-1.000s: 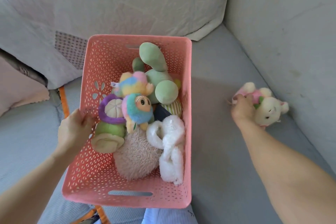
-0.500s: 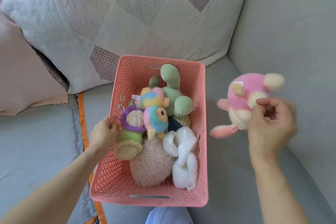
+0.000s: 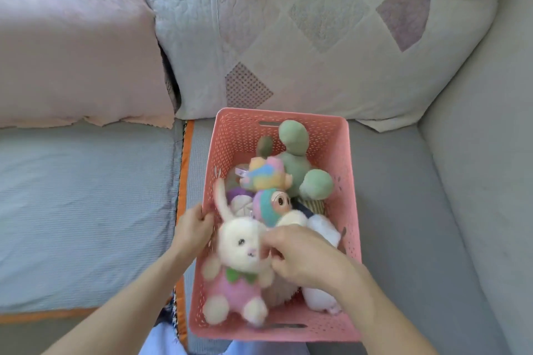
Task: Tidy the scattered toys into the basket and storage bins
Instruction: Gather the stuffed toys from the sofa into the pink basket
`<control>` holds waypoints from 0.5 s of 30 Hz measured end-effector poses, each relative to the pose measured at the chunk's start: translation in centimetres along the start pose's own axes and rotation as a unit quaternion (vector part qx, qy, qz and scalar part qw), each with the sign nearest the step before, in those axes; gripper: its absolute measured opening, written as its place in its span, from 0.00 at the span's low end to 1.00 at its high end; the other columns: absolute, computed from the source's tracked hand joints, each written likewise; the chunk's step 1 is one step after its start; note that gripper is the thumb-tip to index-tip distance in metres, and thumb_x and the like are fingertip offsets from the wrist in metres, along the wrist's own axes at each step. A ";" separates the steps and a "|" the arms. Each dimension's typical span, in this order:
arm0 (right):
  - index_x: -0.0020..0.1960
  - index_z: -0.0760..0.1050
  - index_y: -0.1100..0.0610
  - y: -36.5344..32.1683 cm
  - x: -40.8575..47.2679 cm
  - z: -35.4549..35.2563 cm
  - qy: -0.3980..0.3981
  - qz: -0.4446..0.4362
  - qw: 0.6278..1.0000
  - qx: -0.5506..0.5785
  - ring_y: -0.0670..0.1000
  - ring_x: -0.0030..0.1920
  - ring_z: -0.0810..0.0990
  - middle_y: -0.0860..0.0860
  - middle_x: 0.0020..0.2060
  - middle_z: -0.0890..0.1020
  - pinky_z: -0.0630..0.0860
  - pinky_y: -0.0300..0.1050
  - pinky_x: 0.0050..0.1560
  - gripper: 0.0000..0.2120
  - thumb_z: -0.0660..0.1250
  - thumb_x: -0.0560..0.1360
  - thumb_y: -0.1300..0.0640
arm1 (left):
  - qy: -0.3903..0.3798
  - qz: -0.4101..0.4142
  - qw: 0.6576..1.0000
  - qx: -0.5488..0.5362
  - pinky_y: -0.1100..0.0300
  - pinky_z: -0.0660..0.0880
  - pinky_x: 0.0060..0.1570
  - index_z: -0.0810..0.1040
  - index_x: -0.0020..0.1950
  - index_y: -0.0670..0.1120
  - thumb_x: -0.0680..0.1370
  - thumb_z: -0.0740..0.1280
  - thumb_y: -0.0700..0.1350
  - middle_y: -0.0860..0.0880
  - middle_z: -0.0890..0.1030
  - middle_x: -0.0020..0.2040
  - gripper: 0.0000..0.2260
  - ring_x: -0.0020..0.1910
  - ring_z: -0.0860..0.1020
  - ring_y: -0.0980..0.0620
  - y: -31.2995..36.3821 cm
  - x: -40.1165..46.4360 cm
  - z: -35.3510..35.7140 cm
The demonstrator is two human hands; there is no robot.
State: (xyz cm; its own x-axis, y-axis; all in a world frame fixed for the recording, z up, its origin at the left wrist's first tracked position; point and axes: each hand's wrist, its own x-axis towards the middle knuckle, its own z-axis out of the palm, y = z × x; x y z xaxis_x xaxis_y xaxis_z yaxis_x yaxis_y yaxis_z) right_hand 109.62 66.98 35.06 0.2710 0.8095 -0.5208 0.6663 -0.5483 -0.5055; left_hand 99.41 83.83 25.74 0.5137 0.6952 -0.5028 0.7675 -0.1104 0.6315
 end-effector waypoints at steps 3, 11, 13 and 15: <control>0.63 0.69 0.51 0.4 1.9 2.0 0.120 0.046 0.989 0.070 0.52 0.64 0.68 0.49 0.62 0.71 0.70 0.49 0.59 0.21 0.59 0.73 0.45 | -0.027 0.011 1.000 -0.007 0.57 0.63 0.32 0.71 0.36 0.38 0.76 0.60 0.37 0.47 0.72 0.31 0.09 0.30 0.68 0.49 -0.4 -0.4 -0.2; 0.71 0.57 0.45 -2.6 4.2 11.2 0.004 0.114 0.993 0.004 0.58 0.67 0.62 0.52 0.65 0.64 0.58 0.55 0.67 0.32 0.63 0.72 0.39 | -0.057 -0.007 0.998 -0.001 0.60 0.65 0.32 0.71 0.40 0.49 0.76 0.57 0.38 0.53 0.74 0.34 0.08 0.35 0.71 0.52 -0.9 -1.1 0.0; 0.74 0.51 0.46 -1.7 4.9 12.5 0.011 0.178 0.983 0.030 0.59 0.70 0.58 0.54 0.72 0.56 0.57 0.56 0.69 0.32 0.61 0.75 0.42 | -0.065 -0.017 0.998 0.005 0.60 0.64 0.30 0.69 0.39 0.49 0.76 0.57 0.38 0.52 0.73 0.33 0.09 0.33 0.70 0.52 -1.3 -1.0 0.1; 0.75 0.49 0.48 -1.1 6.6 12.5 0.021 0.203 0.977 0.059 0.59 0.72 0.58 0.53 0.75 0.52 0.57 0.56 0.69 0.33 0.61 0.76 0.45 | -0.063 -0.006 0.998 0.026 0.59 0.65 0.33 0.71 0.41 0.45 0.76 0.57 0.38 0.49 0.73 0.35 0.06 0.34 0.71 0.48 -1.5 -0.5 0.1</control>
State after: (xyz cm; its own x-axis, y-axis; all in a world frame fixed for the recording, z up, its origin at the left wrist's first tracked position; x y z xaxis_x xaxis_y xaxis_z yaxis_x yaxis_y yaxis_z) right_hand 101.97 70.32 23.58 0.5262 0.5261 -0.6681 0.4137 -0.8448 -0.3394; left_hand 98.00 83.56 24.98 0.5465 0.6018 -0.5825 0.7906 -0.1412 0.5959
